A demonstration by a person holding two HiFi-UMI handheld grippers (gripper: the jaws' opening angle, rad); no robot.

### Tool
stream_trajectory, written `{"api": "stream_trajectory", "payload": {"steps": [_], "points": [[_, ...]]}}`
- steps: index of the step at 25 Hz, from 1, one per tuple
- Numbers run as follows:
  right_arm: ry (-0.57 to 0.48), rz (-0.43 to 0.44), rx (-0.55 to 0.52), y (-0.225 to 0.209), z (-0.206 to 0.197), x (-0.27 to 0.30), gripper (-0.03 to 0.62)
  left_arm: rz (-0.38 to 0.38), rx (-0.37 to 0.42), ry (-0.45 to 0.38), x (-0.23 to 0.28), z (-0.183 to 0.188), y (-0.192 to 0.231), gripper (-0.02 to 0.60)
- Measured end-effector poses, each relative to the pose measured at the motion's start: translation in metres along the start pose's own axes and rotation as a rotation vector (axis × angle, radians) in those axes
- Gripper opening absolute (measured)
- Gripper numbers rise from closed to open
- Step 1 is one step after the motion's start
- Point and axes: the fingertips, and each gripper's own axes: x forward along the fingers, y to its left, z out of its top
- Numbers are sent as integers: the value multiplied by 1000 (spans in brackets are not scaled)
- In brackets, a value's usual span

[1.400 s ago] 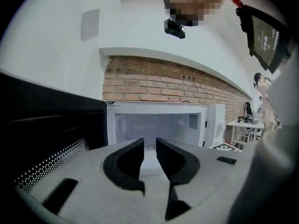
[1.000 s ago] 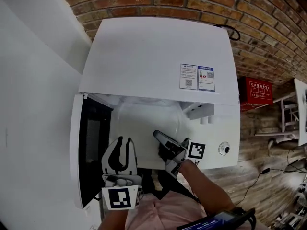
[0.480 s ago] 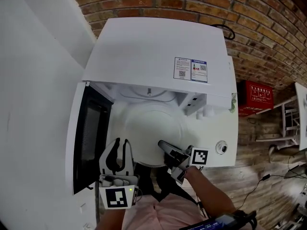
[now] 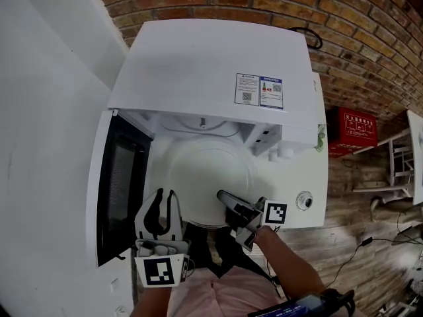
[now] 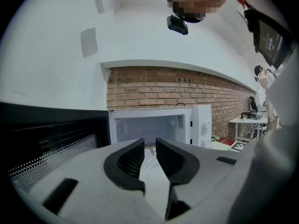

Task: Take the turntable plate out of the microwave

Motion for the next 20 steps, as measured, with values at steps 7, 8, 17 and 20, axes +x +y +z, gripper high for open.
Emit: {"api": "stream_trajectory", "payload": {"steps": [7, 8, 17, 20], "points": [[-6, 8, -3, 1, 1, 0, 29, -3, 4, 1, 2, -1, 0, 83], [-6, 8, -4, 1, 1, 0, 29, -3, 5, 2, 2, -1, 0, 83], [-7, 10, -3, 1, 0, 0, 31, -11, 4, -2, 2, 1, 0, 83], [-6, 10, -5, 1, -1, -1, 29, -13, 4, -1, 2, 0, -1, 83]]}}
